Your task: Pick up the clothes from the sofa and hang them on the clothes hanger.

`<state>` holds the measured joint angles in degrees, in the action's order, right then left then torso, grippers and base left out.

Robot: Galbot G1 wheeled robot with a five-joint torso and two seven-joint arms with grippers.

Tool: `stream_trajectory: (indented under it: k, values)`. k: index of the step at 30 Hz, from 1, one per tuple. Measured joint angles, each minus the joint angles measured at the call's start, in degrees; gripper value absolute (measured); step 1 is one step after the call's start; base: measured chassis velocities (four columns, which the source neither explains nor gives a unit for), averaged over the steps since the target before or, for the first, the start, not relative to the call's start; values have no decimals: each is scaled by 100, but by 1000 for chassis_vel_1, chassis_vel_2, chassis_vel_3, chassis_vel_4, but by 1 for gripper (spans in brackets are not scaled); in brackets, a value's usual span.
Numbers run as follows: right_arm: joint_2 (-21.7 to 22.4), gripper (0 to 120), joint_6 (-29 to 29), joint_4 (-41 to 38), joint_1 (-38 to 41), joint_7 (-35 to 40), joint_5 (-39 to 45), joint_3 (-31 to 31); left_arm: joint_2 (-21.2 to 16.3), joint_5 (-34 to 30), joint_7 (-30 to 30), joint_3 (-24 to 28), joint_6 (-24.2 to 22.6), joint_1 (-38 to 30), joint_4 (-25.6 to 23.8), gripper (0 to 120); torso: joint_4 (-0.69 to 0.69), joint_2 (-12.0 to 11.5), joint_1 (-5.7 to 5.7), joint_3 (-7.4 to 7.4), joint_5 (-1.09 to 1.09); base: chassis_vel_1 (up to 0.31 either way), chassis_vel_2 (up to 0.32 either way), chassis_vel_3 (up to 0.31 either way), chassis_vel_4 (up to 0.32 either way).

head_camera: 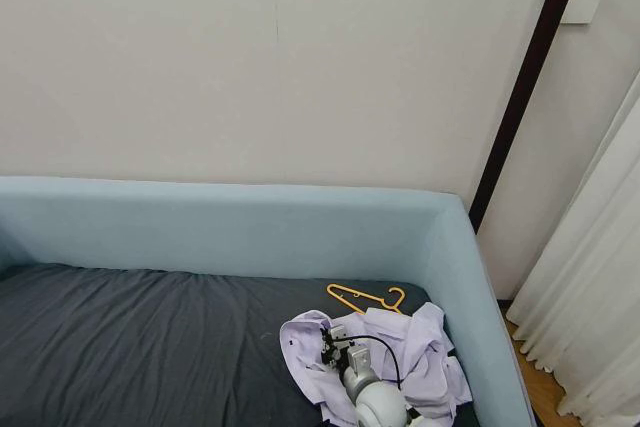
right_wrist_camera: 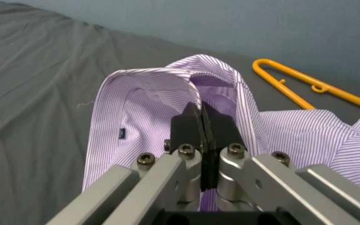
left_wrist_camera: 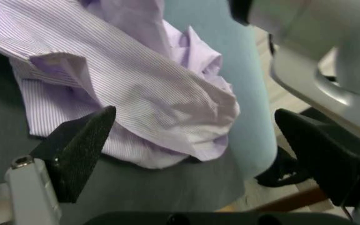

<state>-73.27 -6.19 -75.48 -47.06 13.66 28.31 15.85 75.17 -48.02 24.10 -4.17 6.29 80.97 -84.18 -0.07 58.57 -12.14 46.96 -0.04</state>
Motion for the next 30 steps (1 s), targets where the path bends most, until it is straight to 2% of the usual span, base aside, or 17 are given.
stream_trajectory:
  k: [12,16,24,30]
  values:
    - [28,0,1,-15,-35,-7,-2,-33,78,-23,-181,-2,-59,-304,343,100,0,0,0,0,0,0,0,0,0]
    - [37,0,3,-30,-53,-9,-2,-33,307,-36,-360,-75,-120,-445,527,100,0,0,0,0,-1,0,0,0,0]
    - [27,0,5,-50,-78,-8,-6,-49,499,-190,-789,-140,-139,-505,470,100,0,0,0,0,0,0,0,0,0]
    - [28,0,7,-68,-101,-8,-17,-72,600,-267,-997,-185,-87,-591,547,89,0,0,0,0,-1,0,0,0,0]
